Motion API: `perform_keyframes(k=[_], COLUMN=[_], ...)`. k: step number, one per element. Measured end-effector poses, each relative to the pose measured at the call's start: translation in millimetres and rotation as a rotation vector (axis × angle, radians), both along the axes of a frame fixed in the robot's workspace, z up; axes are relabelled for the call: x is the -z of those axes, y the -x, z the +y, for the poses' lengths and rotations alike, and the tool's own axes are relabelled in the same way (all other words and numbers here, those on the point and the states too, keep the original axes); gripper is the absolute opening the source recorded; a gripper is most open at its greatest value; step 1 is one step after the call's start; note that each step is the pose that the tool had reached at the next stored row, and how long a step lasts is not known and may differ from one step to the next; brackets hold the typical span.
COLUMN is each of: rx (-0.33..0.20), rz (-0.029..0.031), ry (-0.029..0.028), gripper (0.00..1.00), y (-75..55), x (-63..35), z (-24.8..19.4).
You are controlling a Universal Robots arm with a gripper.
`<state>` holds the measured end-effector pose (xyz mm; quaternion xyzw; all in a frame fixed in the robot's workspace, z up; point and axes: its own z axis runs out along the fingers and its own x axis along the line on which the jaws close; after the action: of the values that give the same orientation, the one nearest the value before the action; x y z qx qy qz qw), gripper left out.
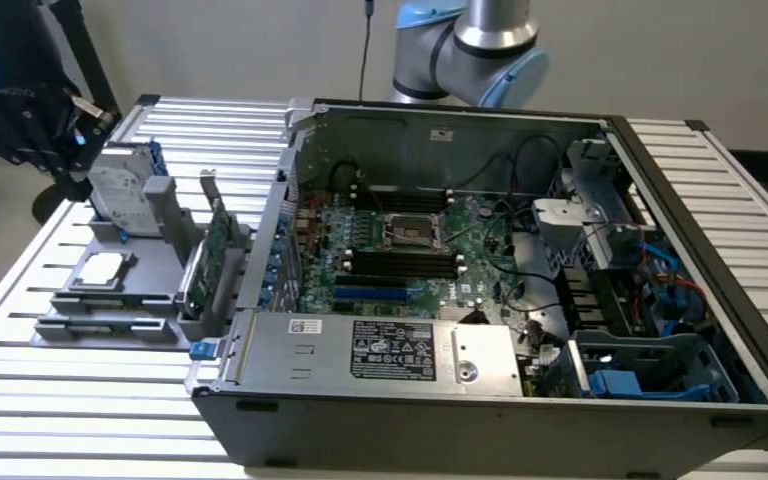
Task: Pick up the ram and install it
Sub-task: 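Reach for the ram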
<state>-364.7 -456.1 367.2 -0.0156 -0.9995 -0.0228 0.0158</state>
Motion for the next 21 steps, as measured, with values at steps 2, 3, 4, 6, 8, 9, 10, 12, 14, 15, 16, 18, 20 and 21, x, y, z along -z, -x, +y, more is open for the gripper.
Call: perform_keyframes(k=[2, 3, 4, 6, 8, 9, 10, 12, 14, 15, 16, 18, 20, 21], rx=[0.000, 0.000, -0.002, -0.009, -0.019, -0.026, -0.035, -0.058, -0.080, -0.091, -0.102, -0.116, -0.117, -0.117], rz=[-0.0069, -0.0095, -0.0110, -0.0128, -0.0152, -0.0164, -0.0170, -0.0174, -0.0174, -0.0173, -0.0173, -0.0181, -0.0198, -0.0199], ry=[-0.0001, -0.0001, -0.0001, -0.0002, -0.0002, -0.0002, -0.0003, -0.0005, -0.0007, -0.0008, -0.0008, -0.0006, 0.0016, 0.0034], gripper=[0.11, 0.11, 0.11, 0.11, 0.11, 0.11, 0.11, 0.11, 0.11, 0.11, 0.11, 0.11, 0.11, 0.11], y=[7.9, 10.9, 13.1, 16.1, 18.2, 19.0, 19.7, 20.9, 22.7, 23.3, 23.9, 24.9, 24.8, 24.9], x=[0.3, 0.2, 0.2, 0.3, 0.3, 0.5, 0.7, 1.7, 3.2, 3.7, 4.1, 4.3, 4.7, 4.9], z=[0.0, 0.0, 0.0, 0.0, 0.0, 0.0, 0.0, -0.1, 0.0, 0.0, -0.1, -0.1, -0.1, 0.0])
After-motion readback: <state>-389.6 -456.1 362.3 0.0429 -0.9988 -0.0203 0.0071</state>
